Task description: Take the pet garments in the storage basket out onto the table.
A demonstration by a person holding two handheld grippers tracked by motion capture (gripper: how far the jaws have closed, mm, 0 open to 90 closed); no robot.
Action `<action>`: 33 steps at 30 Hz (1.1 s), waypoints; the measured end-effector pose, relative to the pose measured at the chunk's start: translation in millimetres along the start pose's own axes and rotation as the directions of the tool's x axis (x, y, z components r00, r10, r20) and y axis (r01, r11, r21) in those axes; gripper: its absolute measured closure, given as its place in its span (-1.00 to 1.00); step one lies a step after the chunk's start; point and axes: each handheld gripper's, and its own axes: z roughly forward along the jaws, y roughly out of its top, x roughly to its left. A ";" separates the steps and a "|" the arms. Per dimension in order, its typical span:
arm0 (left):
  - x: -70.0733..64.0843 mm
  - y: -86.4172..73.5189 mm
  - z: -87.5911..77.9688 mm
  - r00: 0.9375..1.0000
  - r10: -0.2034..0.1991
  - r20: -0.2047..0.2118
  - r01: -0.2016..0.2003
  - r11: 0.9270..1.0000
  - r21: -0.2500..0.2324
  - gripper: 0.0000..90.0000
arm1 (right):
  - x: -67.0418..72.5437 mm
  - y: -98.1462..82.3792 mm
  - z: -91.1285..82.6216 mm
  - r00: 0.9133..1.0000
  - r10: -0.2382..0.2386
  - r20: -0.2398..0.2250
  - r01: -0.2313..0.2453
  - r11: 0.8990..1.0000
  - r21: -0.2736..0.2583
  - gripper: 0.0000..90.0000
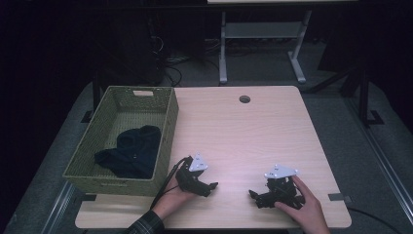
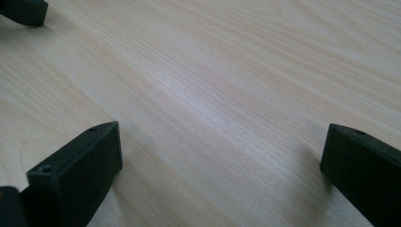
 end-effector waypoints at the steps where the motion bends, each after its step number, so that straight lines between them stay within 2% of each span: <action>1: -0.1 0.0 0.0 1.000 -0.001 -0.001 0.001 1.000 0.000 -0.72 | 0.0 0.0 0.0 1.000 0.000 0.000 0.000 1.000 0.000 -1.00; 5: -0.5 0.2 0.2 1.000 -0.003 -0.004 0.003 1.000 0.000 -0.72 | 0.0 0.0 0.0 1.000 0.001 0.000 -0.001 1.000 0.000 -1.00; 13: -0.5 4.2 -0.2 1.000 -0.005 -0.003 0.006 0.999 0.033 -0.71 | 0.0 0.0 0.0 1.000 0.001 -0.001 -0.001 1.000 0.000 -1.00; 17: 0.0 5.9 -1.5 0.999 -0.034 0.002 0.033 0.999 0.043 -0.71 | -0.1 0.1 0.1 1.000 0.000 -0.002 0.000 1.000 0.000 -1.00; 26: 2.0 9.5 -6.7 0.999 -0.041 -0.005 0.041 0.999 0.036 -0.70 | -0.2 0.1 0.1 1.000 0.000 -0.003 0.000 1.000 0.000 -1.00; 33: 4.6 10.3 -9.1 0.998 -0.060 0.007 0.060 0.998 0.024 -0.70 | -0.2 0.2 0.1 1.000 -0.001 -0.004 0.001 1.000 0.000 -1.00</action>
